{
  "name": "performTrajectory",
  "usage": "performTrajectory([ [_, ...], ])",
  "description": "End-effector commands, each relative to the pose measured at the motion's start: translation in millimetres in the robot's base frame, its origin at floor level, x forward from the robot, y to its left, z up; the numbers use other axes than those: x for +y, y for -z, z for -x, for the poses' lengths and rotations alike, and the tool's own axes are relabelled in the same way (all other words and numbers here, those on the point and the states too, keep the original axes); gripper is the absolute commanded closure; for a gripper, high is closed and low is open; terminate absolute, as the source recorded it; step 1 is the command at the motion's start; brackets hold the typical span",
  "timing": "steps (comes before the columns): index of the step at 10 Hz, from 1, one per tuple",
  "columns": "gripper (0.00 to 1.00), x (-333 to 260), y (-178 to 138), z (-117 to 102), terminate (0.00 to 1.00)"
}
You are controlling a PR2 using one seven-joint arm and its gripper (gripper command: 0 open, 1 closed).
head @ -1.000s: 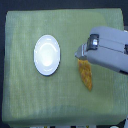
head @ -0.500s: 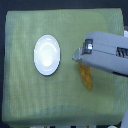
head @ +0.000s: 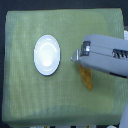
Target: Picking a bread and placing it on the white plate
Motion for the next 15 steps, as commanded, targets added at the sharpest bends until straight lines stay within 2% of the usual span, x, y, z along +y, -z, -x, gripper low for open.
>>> performTrajectory([
  [1, 0.00, -20.7, 23.2, 8.9, 0.00],
  [4, 0.00, -19.9, 23.3, 14.1, 0.00],
  [5, 1.00, -14.6, 20.2, 13.3, 0.00],
  [15, 1.00, -6.2, 4.1, 2.3, 0.00],
])
